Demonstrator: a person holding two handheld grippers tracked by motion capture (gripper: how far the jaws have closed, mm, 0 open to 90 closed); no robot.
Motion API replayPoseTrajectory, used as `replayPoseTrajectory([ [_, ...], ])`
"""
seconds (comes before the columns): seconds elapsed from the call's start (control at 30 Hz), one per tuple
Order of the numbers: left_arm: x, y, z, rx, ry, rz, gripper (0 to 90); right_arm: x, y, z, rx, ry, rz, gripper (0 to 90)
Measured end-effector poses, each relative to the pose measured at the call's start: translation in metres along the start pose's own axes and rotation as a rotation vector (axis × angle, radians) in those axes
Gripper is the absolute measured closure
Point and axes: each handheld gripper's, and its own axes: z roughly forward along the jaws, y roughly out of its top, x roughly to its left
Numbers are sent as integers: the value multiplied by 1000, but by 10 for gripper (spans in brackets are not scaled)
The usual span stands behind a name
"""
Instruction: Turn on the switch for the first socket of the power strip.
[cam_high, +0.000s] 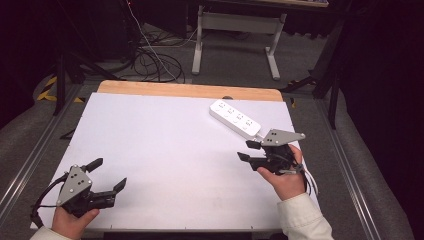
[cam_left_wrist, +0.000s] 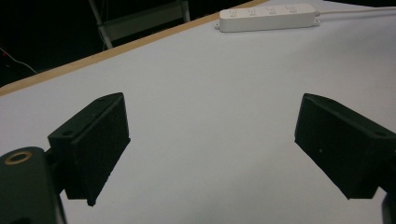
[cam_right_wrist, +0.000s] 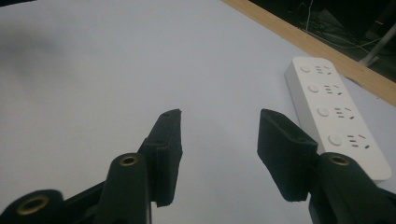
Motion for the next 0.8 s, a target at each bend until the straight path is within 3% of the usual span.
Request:
replayPoseTrajectory([
  [0.37, 1, -1, 2, 7, 7, -8, 99, -22, 13, 6, 27, -16, 26, 511],
  [0.53, 2, -1, 2, 8, 10, -12, 99, -37, 18, 10, 26, -39, 59, 532],
  [0.8, 2, -1, 2, 9, 11, -12, 99, -53, 26, 20, 38, -67, 72, 551],
])
